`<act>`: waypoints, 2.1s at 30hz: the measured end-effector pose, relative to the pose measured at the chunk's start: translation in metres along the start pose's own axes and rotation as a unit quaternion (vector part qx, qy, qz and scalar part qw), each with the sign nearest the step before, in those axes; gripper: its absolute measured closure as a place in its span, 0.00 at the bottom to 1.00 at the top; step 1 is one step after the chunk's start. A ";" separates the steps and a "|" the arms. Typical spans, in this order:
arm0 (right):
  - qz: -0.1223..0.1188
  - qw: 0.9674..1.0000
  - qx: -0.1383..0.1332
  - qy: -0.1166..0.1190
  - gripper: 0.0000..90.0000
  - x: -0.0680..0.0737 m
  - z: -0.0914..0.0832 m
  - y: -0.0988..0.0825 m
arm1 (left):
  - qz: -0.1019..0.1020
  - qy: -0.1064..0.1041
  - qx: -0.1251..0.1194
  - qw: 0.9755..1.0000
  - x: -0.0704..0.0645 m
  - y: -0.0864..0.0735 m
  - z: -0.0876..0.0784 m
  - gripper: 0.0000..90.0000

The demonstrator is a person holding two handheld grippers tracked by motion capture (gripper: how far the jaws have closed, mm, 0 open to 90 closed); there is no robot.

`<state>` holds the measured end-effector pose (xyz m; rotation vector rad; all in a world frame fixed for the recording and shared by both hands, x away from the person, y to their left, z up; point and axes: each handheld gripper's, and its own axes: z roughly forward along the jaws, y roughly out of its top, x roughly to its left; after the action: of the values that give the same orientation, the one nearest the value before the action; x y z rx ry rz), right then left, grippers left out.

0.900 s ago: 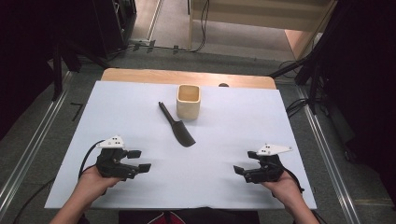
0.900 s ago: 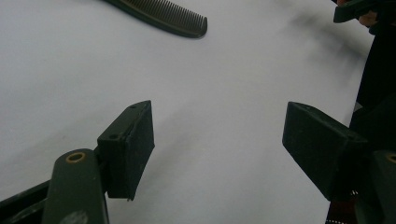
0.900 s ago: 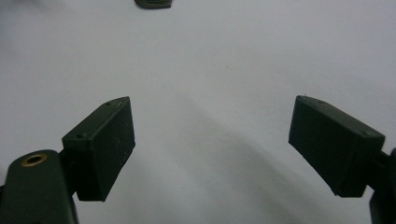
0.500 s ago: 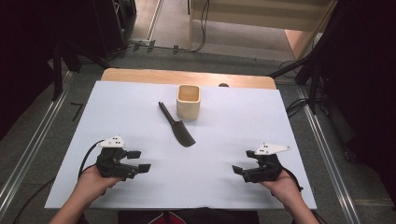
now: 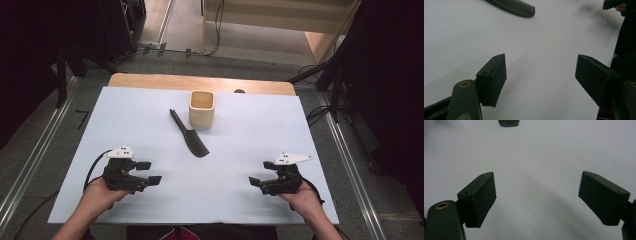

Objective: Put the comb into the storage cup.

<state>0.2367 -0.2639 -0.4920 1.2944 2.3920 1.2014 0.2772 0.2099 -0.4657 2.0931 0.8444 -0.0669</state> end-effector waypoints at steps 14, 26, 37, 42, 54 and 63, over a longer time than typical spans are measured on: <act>-0.002 1.000 0.001 0.004 0.14 0.001 0.001 0.000 | -0.007 -0.005 -0.007 1.000 0.000 0.000 0.001 0.26; -0.002 1.000 0.002 0.004 0.14 0.001 0.001 0.000 | -0.035 0.009 -0.024 0.999 0.005 0.008 -0.002 0.25; -0.003 1.000 0.003 0.006 0.14 0.001 0.002 0.000 | -0.047 0.027 -0.020 0.998 0.011 0.022 0.004 0.26; -0.001 1.000 0.003 0.006 0.14 0.001 0.002 0.000 | -0.044 0.023 -0.021 0.999 0.011 0.027 0.006 0.26; -0.002 1.000 0.001 0.006 0.14 0.001 0.001 0.000 | -0.044 0.027 -0.016 0.999 0.017 0.043 0.010 0.26; -0.002 1.000 0.001 0.005 0.14 0.001 0.001 0.000 | -0.042 0.031 -0.017 0.999 0.020 0.057 0.013 0.26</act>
<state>0.2366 -0.2628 -0.4929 1.2861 2.4020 1.2089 0.3288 0.1886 -0.4407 2.0369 0.9639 -0.0327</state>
